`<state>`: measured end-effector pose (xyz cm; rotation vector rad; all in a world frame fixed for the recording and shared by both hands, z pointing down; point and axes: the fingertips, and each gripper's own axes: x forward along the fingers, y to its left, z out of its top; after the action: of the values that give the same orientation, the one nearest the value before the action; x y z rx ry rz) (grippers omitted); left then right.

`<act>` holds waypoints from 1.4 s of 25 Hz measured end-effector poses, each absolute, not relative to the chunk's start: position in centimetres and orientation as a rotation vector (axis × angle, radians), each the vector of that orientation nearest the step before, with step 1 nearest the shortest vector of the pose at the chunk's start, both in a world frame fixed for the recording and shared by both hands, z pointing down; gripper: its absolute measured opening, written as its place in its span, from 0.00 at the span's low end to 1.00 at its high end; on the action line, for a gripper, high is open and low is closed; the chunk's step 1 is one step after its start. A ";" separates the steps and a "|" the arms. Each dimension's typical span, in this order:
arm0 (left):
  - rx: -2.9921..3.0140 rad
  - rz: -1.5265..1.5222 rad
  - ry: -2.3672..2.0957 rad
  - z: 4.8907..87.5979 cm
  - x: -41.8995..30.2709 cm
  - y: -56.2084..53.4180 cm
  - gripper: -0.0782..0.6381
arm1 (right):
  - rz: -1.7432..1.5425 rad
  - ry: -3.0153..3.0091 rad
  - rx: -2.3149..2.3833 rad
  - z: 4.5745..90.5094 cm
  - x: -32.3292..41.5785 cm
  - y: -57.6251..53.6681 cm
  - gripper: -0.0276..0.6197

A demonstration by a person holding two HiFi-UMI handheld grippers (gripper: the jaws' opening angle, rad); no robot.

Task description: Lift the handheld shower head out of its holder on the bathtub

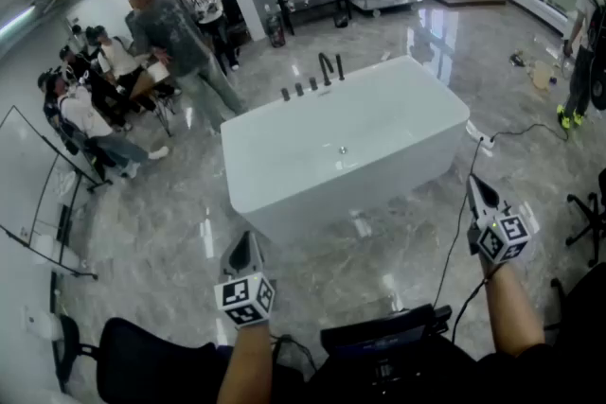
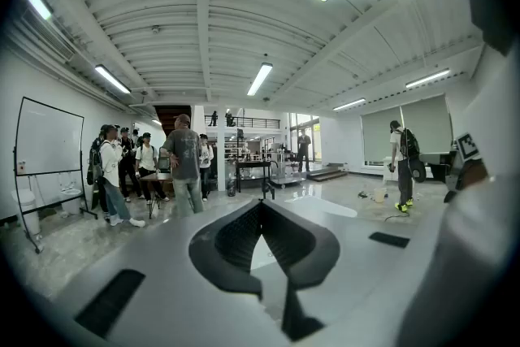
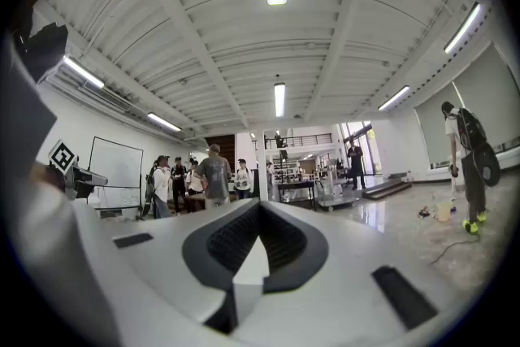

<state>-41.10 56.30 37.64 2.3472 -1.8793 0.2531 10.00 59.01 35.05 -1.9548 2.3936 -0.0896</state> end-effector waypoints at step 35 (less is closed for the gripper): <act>2.373 0.244 -1.926 35.8 -33.0 52.6 0.12 | -0.180 2.493 -1.905 39.0 16.4 56.0 0.05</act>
<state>-33.03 52.58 35.79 2.3730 -1.9264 0.2441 16.40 55.97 38.99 -1.9049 2.4930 -0.1799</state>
